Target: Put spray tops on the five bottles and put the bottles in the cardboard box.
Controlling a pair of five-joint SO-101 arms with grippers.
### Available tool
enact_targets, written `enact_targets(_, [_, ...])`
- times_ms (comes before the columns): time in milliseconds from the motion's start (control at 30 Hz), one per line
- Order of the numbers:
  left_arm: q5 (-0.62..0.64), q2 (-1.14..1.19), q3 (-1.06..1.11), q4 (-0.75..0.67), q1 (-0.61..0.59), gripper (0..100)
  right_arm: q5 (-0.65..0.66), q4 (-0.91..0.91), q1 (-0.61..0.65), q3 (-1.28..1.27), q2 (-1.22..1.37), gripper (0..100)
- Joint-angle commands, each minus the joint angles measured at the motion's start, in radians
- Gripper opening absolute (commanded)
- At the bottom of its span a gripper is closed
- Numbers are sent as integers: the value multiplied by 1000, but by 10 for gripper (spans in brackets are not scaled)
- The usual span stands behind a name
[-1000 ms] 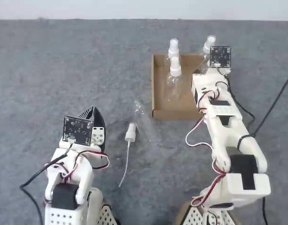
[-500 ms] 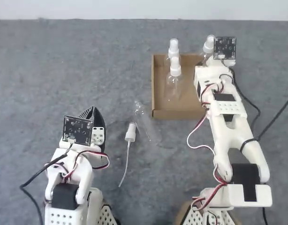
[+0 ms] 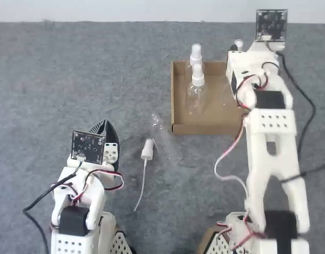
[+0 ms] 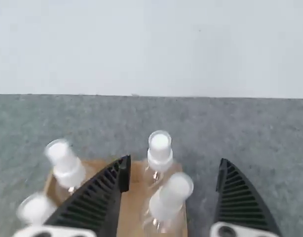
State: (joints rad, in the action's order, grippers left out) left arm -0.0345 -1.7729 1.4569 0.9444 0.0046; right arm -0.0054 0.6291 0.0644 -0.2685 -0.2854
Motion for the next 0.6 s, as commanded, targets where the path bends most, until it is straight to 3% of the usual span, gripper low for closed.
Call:
enact_targets(0, [-3, 6, -5, -29, -5, 10, -2, 174, 90, 48, -183, 221])
enact_targets(267, [-3, 6, -13, -23, -17, 10, -2, 397, 435, -75, -263, 222])
enact_targets(467, [-5, 28, -151, 35, -272, 10, -11, 364, 659, -244, -260, 221])
enact_targets(567, [-6, 101, -226, 94, -284, 10, -11, 285, 731, -318, -228, 221])
